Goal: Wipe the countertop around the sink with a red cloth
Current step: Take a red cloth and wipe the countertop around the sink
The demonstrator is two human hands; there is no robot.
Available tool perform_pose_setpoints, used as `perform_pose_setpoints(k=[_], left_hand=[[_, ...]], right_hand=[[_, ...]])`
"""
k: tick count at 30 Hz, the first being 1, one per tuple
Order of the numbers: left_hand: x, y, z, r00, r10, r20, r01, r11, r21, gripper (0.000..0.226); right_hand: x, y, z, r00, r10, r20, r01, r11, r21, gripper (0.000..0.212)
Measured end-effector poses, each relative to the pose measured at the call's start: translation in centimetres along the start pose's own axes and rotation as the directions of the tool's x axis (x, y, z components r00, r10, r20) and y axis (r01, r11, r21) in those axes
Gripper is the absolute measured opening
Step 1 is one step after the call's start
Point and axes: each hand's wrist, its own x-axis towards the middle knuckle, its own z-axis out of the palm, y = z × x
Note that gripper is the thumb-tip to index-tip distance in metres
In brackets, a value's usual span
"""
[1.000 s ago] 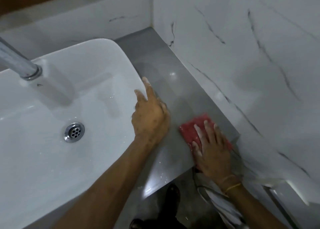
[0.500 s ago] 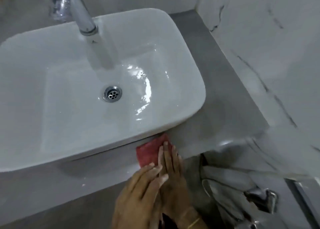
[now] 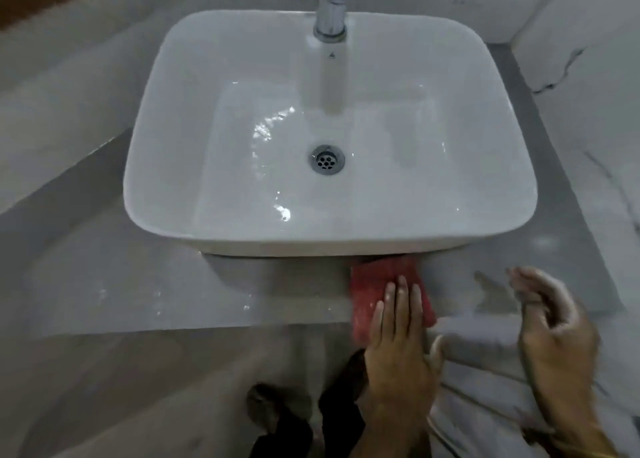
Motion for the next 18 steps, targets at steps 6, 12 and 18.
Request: perform_pose_setpoints(k=[6, 12, 18], left_hand=[[0.8, -1.8, -0.2, 0.987, -0.047, -0.152, 0.056, 0.997, 0.052, 0.061], [-1.6, -10.1, -3.6, 0.953, -0.159, -0.259, 0.158, 0.987, -0.024, 0.055], [-5.7, -27.4, -11.7, 0.751, -0.483, -0.451, 0.563, 0.825, 0.053, 0.059]], right_hand=[[2.1, -9.2, 3.0, 0.854, -0.480, 0.202, 0.499, 0.865, -0.056, 0.034], [1.4, -12.6, 7.8, 0.637, -0.373, 0.675, 0.693, 0.660, -0.289, 0.060], [1.2, -12.6, 7.9, 0.655, -0.360, 0.664, 0.671, 0.682, -0.292, 0.064]])
